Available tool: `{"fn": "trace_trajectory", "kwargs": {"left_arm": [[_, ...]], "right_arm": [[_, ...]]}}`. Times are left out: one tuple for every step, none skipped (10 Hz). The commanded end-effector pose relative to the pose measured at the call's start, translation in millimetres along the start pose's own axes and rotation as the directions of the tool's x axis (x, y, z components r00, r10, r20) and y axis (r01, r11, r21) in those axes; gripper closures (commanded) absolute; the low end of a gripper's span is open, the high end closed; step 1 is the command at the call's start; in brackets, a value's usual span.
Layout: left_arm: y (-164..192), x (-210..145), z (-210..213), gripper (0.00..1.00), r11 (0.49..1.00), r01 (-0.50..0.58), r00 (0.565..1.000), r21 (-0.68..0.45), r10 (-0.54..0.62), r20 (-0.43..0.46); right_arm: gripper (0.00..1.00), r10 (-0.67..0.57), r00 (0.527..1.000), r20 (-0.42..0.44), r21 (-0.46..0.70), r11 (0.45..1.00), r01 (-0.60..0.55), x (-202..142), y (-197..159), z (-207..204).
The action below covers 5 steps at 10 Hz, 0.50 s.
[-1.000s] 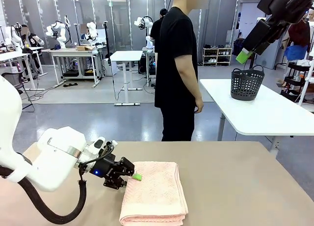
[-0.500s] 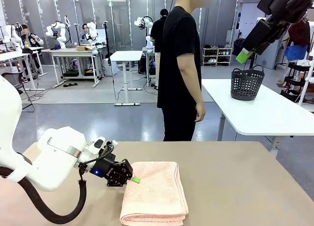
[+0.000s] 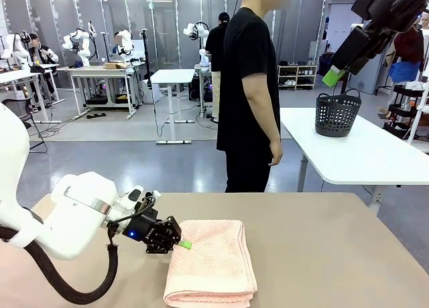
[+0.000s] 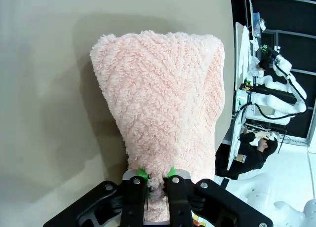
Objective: Fold the towel.
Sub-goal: Pick up the 100 cm Hotel Towel and place it on the left side of the table.
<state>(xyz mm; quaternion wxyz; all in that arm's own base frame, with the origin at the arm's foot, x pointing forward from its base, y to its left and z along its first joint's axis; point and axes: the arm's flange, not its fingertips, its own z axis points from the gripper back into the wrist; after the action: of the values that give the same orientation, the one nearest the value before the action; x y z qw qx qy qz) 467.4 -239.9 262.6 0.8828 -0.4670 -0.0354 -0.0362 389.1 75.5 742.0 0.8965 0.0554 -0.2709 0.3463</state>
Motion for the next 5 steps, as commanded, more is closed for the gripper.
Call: {"fn": "trace_trajectory", "kwargs": {"left_arm": [[0.5, -0.6, -0.3, 1.00, 1.000, -0.003, 1.000, 0.002, 0.003, 0.004], [0.5, -0.6, -0.3, 1.00, 1.000, -0.003, 1.000, 0.002, 0.003, 0.004], [0.5, -0.6, -0.3, 1.00, 1.000, -0.003, 1.000, 0.002, 0.003, 0.004], [0.4, -0.1, 0.2, 0.87, 1.000, -0.001, 1.000, 0.000, 0.001, 0.000], [-4.8, 0.8, 16.9, 0.87, 1.000, 0.015, 0.999, -0.022, -0.015, -0.029]], "right_arm": [[0.00, -0.007, 1.000, 0.001, 0.000, 1.000, 0.007, -0.5, -0.4, -0.2], [0.00, -0.007, 1.000, 0.001, 0.000, 1.000, 0.007, -0.5, -0.4, -0.2], [0.00, -0.007, 1.000, 0.001, 0.000, 1.000, 0.007, -0.5, -0.4, -0.2], [0.00, -0.007, 1.000, 0.001, 0.000, 1.000, 0.007, -0.5, -0.4, -0.2], [0.00, -0.007, 1.000, 0.001, 0.000, 1.000, 0.007, -0.5, -0.4, -0.2]]}}
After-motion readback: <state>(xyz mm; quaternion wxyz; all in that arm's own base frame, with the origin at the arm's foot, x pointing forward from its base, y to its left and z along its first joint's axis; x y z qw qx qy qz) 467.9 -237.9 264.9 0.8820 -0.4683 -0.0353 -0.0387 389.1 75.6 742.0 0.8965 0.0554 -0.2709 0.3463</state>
